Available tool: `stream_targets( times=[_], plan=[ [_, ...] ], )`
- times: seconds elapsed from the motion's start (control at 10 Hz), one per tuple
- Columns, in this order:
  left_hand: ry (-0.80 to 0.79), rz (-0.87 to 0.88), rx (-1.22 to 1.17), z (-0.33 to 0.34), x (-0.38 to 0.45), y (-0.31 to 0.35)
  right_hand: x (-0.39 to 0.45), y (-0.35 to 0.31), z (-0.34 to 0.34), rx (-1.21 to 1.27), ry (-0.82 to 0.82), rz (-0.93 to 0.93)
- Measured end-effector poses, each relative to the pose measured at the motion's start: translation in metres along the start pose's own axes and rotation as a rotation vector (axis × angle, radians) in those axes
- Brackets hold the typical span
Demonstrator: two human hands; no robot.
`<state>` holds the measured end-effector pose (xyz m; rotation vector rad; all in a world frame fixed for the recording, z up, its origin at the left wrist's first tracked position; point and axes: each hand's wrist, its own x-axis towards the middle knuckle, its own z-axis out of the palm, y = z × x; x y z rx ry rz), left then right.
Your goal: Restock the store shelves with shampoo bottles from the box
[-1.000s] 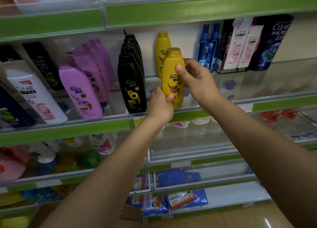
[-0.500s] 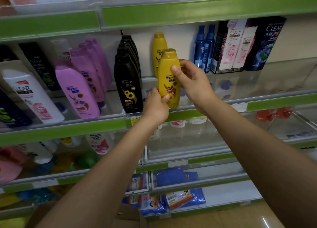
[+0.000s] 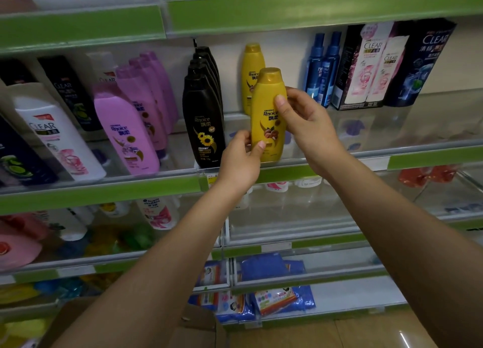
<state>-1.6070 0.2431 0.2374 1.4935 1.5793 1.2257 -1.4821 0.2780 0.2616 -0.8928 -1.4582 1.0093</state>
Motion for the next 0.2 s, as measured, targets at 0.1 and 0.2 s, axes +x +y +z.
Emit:
stream_targets(
  times=[0.1,0.2],
  plan=[
    [0.036,0.065,0.036,-0.005,-0.005,-0.008,-0.005,0.006,0.0,0.006,-0.02,0.016],
    [0.05,0.1,0.047,-0.018,-0.023,-0.011,-0.026,0.011,0.001,-0.06,0.032,-0.003]
  ],
)
